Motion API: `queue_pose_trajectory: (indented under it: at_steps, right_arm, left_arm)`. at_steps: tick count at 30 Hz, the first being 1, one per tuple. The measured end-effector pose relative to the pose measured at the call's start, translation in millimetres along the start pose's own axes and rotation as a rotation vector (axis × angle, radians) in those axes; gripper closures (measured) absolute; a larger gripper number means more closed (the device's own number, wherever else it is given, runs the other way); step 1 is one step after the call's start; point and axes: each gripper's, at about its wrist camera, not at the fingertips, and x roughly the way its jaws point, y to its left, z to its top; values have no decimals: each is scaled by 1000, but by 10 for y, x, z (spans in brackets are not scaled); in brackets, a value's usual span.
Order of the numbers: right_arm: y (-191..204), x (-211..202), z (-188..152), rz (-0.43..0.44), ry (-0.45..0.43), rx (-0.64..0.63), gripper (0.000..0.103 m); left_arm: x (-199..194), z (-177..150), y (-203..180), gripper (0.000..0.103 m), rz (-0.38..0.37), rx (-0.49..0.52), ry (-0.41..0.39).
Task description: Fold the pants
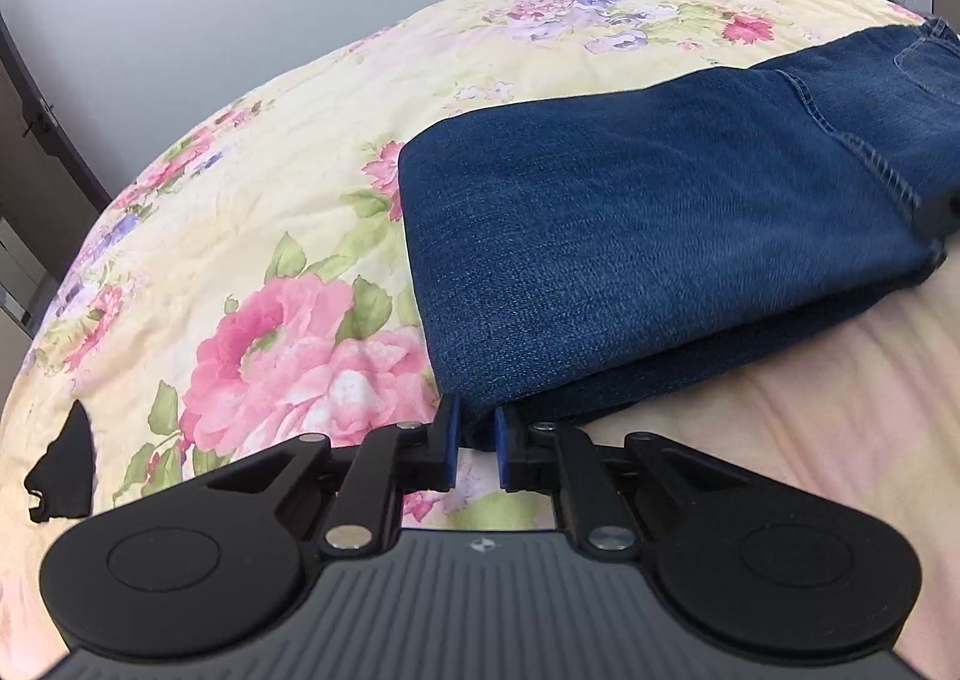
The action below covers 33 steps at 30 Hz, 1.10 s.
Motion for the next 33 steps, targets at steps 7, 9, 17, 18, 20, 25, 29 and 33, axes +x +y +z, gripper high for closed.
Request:
queue_pose_trajectory:
  at_steps: [7,9,17,18,20,25,29,33]
  right_arm:
    - [-81,-112,77,41,4,-18,80]
    - [-129,-163,210,54,-25,-17,64]
    - [-670,324,404,160,113,197,63]
    - [-748,373,396,178,124,236,64]
    - [-883,450,382,205,145,298,65]
    - [-967,646,406,277,174,351,76]
    - [-1077,801,405,346,184,445,80]
    - [-1138,825,351,401,161,522,84]
  left_arm:
    - [-319,192,57,80,-112,-73,-70]
    - [-315,308,62,80,-110,-109,-82]
    - [155,467,29,80,-81,-163,3]
    - [202,455,21,80,-82,-164,10]
    - [286,427,7,80,-81,-167,24]
    - [388,415,10,80,-78,-197,33]
    - [418,432,-23,80,-67,-195,41]
    - [438,440,-24,80,-58,-213,52]
